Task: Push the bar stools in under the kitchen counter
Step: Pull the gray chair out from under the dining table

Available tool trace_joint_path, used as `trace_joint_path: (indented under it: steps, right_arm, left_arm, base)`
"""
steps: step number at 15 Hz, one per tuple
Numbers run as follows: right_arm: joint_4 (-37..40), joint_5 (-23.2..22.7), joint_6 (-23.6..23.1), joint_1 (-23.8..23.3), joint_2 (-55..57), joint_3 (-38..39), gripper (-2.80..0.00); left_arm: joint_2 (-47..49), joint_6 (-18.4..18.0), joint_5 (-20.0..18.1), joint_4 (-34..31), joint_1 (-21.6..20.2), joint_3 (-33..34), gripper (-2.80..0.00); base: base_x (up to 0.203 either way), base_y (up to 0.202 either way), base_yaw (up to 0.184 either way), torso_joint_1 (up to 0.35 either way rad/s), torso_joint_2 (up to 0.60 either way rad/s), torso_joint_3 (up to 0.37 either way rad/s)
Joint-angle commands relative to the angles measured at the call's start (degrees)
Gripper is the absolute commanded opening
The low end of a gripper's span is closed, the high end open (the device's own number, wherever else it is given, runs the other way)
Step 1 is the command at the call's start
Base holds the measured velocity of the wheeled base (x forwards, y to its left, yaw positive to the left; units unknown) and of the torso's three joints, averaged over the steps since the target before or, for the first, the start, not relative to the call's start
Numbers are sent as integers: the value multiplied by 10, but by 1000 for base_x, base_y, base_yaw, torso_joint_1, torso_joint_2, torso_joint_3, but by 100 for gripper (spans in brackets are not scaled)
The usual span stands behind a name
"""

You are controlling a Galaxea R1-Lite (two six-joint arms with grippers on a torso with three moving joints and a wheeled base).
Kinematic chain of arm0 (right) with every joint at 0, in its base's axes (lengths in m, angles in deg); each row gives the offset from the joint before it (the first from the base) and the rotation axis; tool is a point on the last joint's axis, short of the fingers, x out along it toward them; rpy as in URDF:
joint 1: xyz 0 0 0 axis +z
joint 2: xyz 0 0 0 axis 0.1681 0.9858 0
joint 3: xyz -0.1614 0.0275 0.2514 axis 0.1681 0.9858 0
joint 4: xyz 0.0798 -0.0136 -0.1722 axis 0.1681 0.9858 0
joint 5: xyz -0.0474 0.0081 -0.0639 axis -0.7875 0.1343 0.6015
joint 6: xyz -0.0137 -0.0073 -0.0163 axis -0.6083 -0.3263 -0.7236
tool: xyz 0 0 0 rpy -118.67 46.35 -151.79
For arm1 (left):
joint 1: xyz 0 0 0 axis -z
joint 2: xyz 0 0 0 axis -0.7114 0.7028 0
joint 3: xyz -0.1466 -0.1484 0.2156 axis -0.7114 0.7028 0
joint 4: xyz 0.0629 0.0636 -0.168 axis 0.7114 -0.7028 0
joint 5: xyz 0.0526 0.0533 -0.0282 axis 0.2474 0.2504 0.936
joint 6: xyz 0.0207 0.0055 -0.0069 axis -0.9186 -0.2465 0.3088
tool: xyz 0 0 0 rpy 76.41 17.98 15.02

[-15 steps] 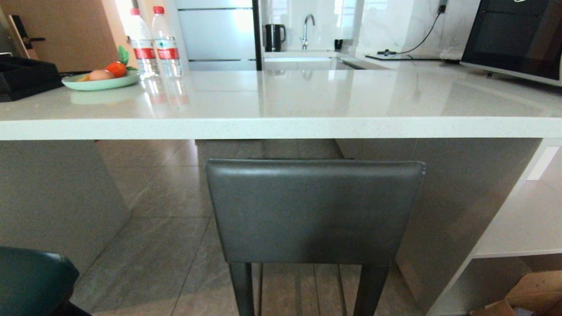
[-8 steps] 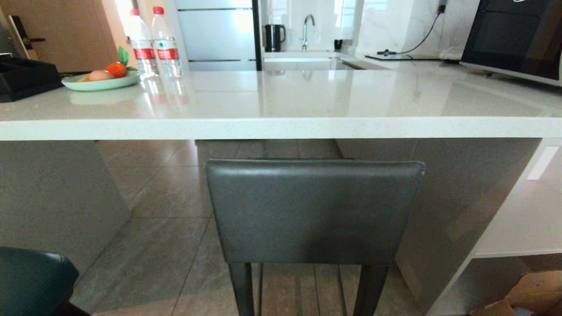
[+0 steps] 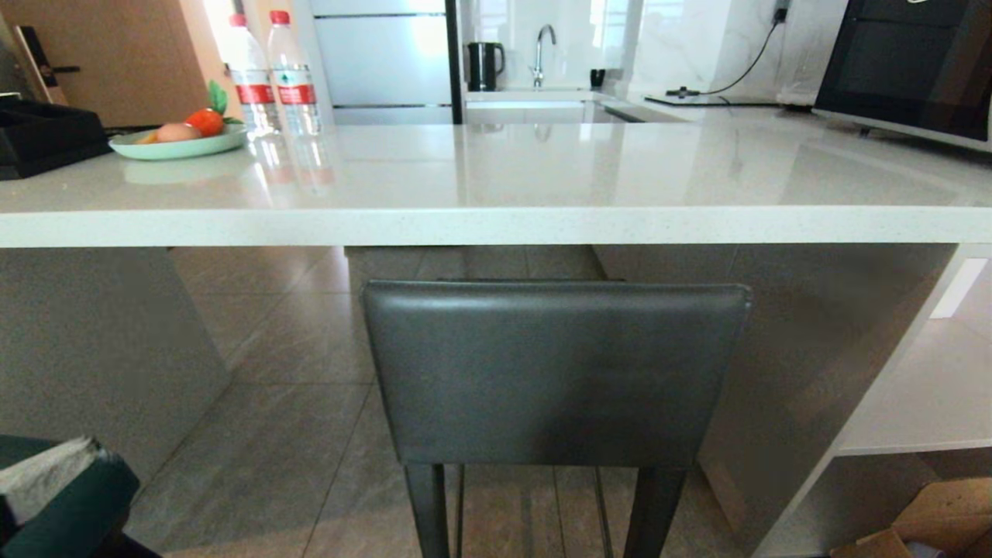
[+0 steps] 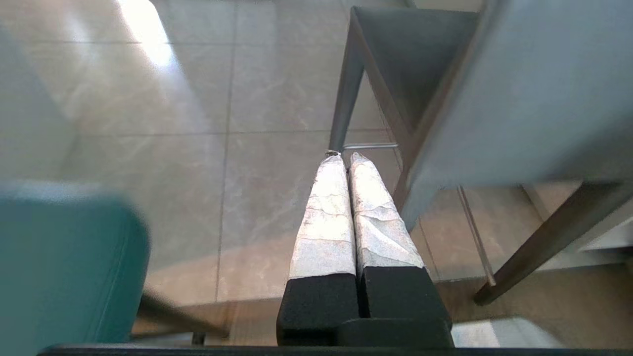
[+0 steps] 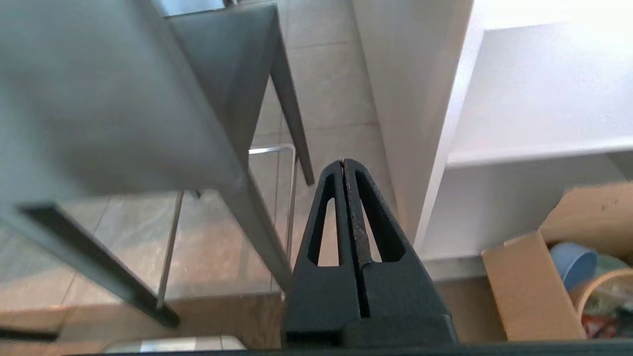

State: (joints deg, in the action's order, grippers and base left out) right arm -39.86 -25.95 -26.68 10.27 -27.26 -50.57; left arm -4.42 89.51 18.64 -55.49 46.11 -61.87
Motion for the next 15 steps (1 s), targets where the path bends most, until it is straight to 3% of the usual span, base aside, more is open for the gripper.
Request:
trace_joint_path:
  steps: [1, 6, 11, 15]
  right_arm:
    - [-53, 6, 2, -2, 150, -25, -280]
    - [-152, -12, 4, 1, 299, -29, -280]
    - [-333, -19, 1, 7, 464, -19, -280]
    - [-375, -35, 2, 39, 517, -18, -280]
  left_arm:
    - [167, 1, -1, 90, 14, -10, -280]
    - [375, 14, 11, 279, 44, -16, -280]
    - [557, 18, 121, 521, 123, -16, -280]
    - [637, 19, 152, 577, 143, -39, -280]
  base:
    - [0, 0, 0, 0, 0, 0]
    - [0, 0, 0, 0, 0, 0]
    - [0, 0, 0, 0, 0, 0]
    - [0, 0, 0, 0, 0, 0]
